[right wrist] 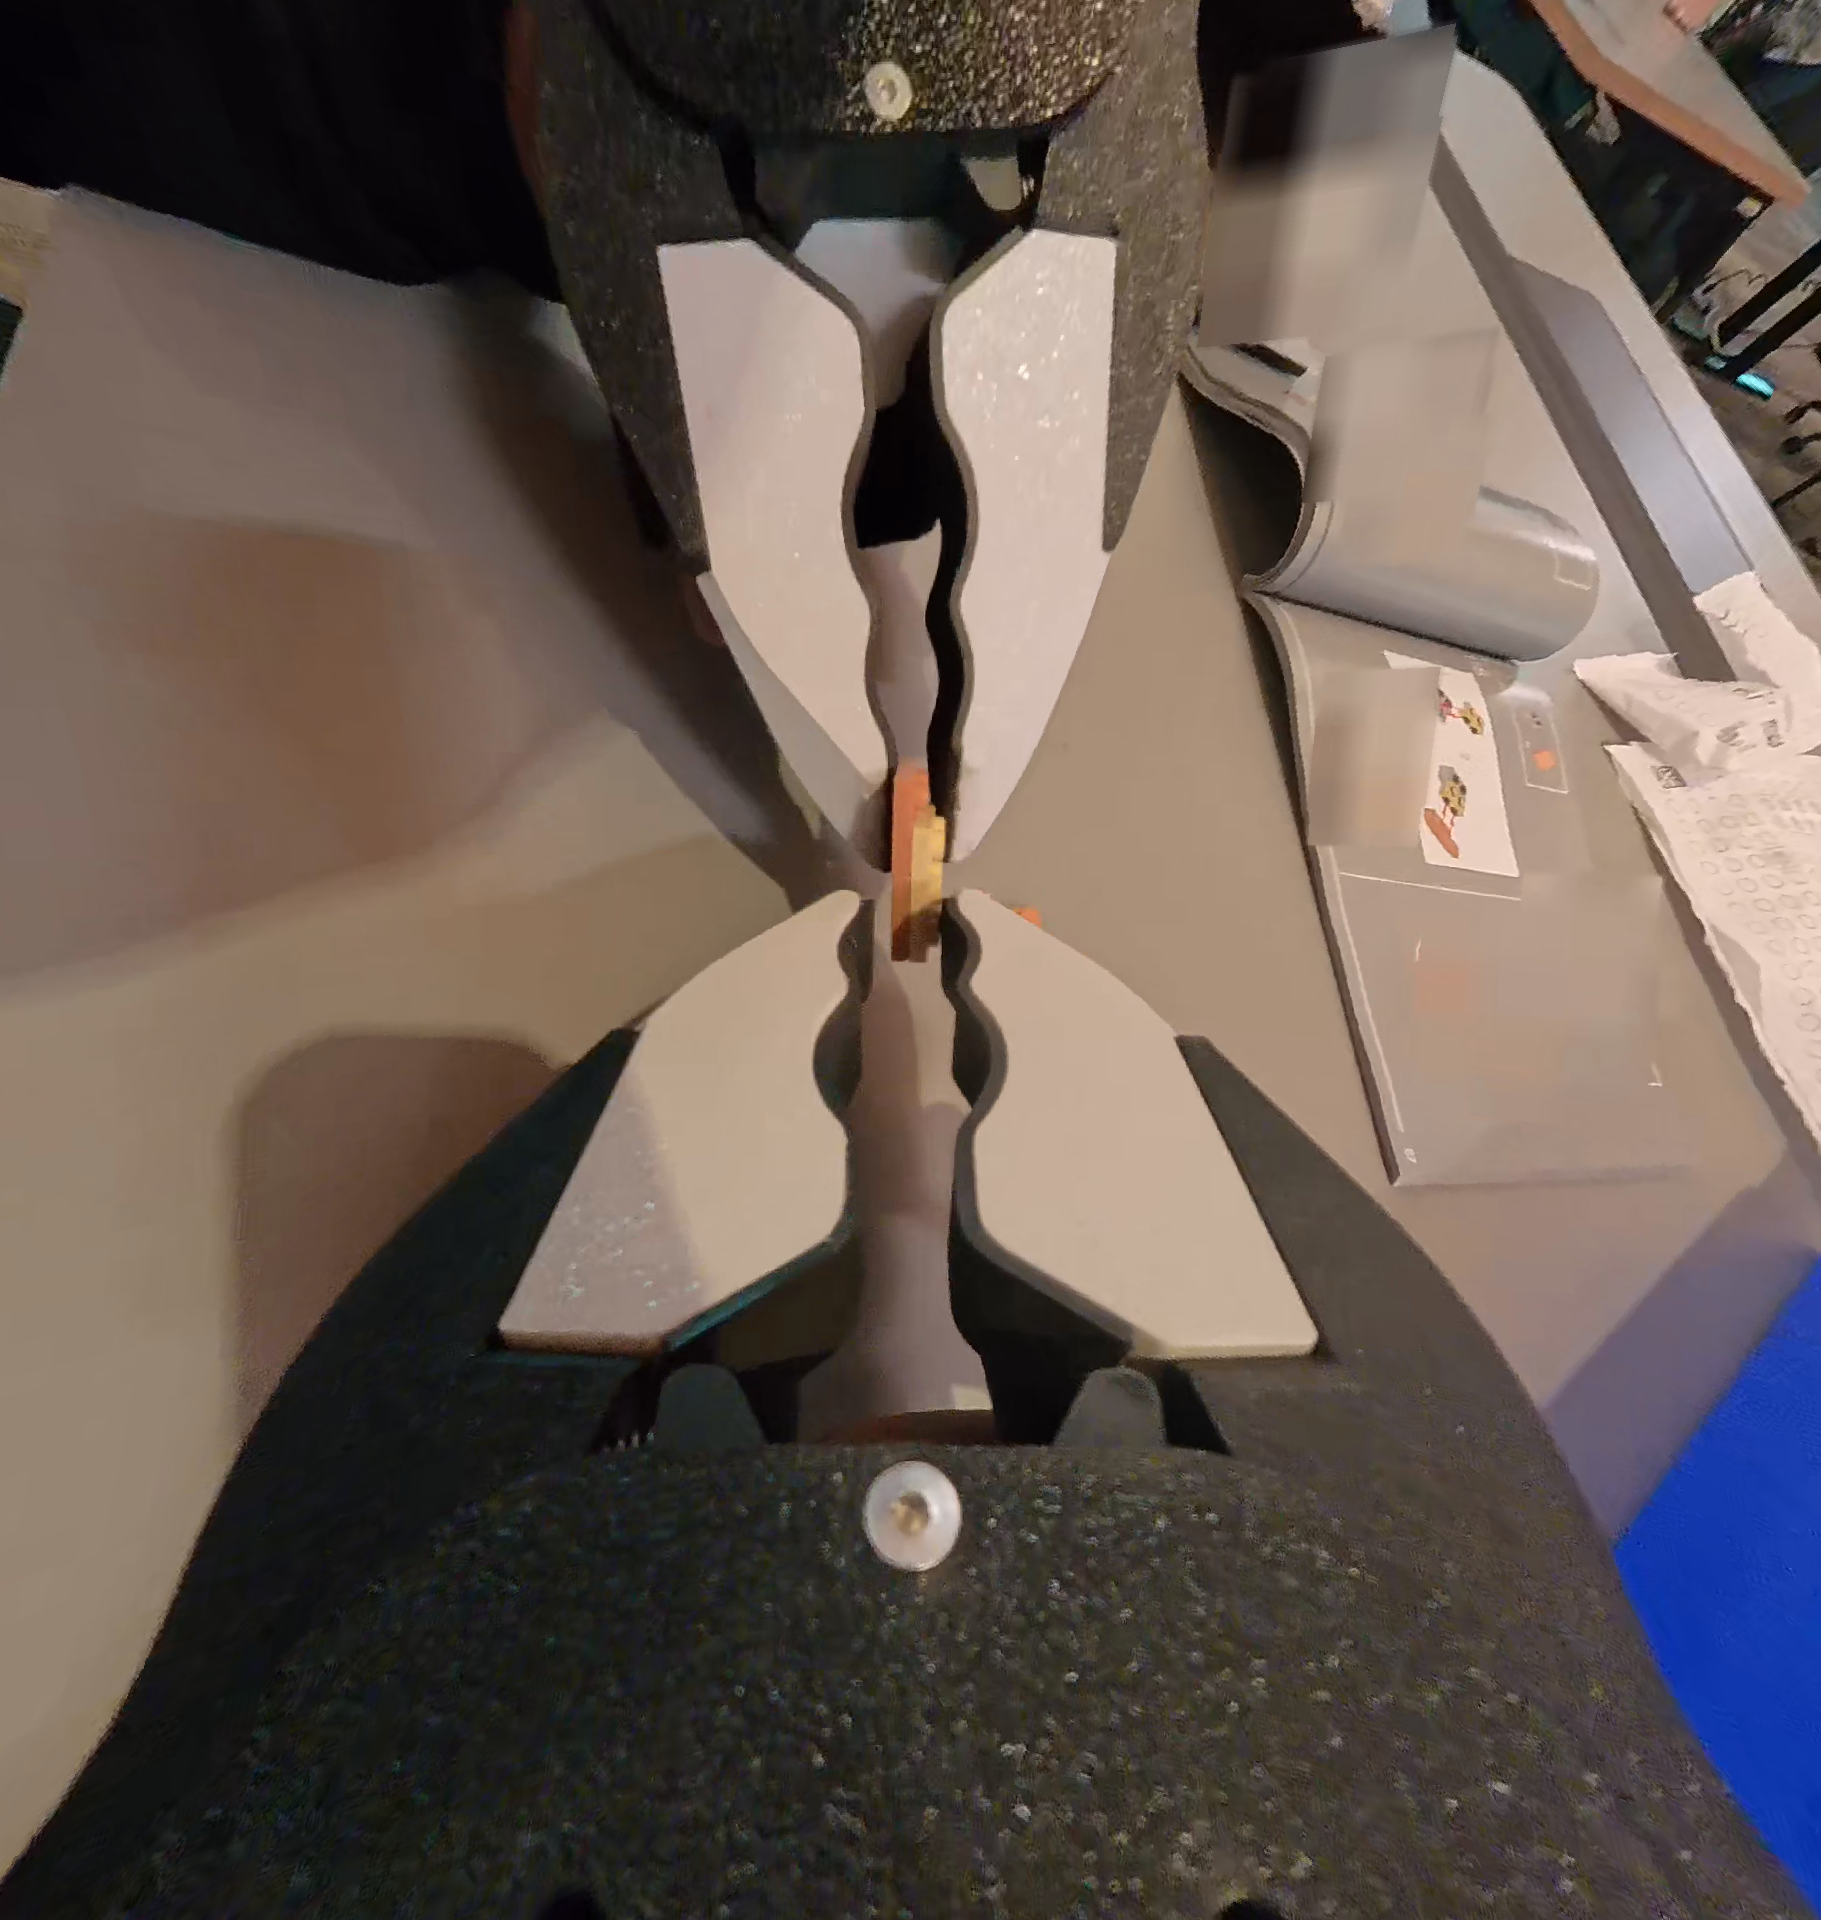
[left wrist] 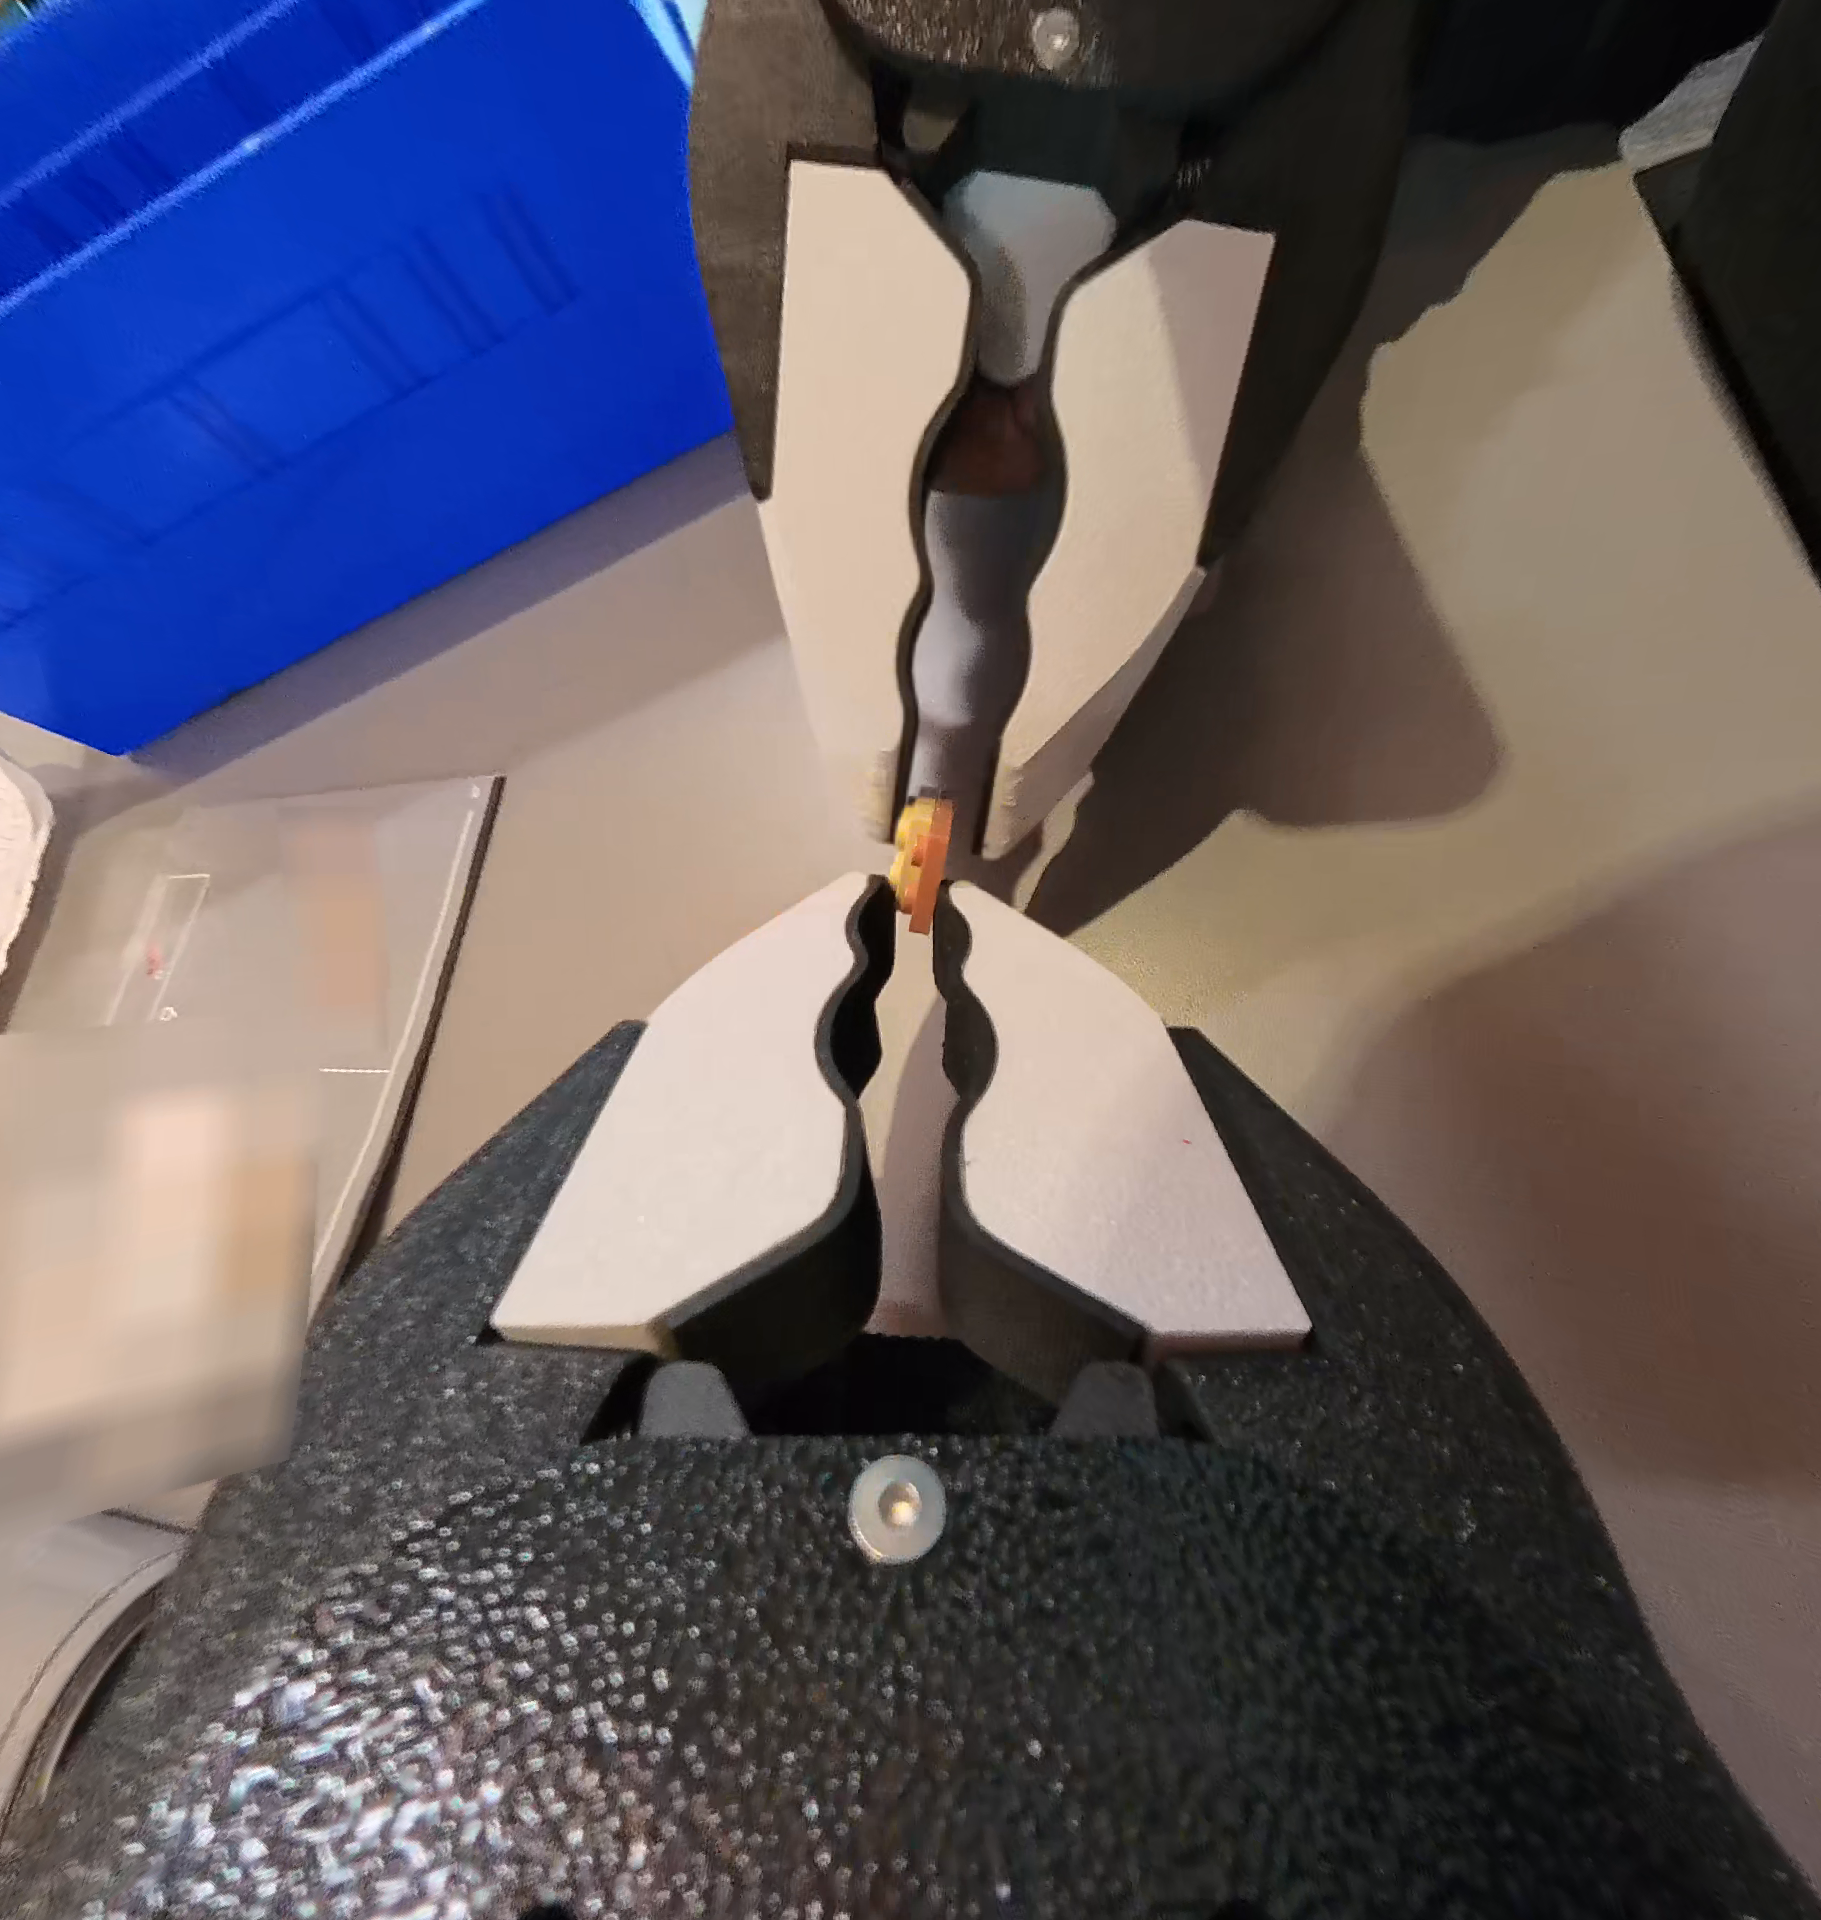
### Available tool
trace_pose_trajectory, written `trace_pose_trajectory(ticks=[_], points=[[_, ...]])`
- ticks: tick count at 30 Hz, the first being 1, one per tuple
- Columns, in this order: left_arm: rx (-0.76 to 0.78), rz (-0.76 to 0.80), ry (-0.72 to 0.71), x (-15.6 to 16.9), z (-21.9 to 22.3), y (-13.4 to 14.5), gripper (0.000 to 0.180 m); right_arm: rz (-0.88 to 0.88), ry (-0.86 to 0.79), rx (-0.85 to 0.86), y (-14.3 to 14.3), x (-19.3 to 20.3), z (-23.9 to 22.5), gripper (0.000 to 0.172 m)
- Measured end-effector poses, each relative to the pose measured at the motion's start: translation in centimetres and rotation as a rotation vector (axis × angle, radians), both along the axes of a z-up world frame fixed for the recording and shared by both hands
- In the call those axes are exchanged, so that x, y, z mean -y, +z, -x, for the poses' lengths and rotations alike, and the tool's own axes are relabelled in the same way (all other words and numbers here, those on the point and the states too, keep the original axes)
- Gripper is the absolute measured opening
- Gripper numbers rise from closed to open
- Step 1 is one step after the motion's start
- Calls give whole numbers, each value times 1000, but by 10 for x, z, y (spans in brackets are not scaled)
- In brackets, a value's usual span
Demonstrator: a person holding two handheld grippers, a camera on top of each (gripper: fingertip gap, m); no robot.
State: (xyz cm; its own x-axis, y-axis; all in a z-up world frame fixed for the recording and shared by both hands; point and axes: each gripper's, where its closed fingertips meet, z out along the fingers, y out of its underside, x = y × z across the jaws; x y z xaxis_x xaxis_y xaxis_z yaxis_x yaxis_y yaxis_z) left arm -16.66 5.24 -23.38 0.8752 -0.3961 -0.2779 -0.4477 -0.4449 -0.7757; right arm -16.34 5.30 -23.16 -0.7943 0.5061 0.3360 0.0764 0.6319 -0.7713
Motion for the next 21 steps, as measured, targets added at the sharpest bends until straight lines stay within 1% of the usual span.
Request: trace_pose_trajectory(ticks=[1,4,8,11,15,17,21], points=[[-2,-12,-6,0,-1,1,7,-7,-8,-14,1,-1,1,8],[-7,-36,4,-2,1,1,8,-74,-24,-90,2,-5,5,8],[15,31,56,-1,8,-10,25,-205,-66,-204,0,-15,12,8],[101,41,78,-3,6,-8,30,-241,-81,-262,2,-18,14,8],[213,23,117,-8,6,-1,28,-266,-89,-301,3,-18,16,8],[193,11,106,-8,5,0,19,-266,-79,-300,1,-15,15,8],[56,-23,93,-9,7,-1,16,-257,-72,-283,-1,-14,14,8]])
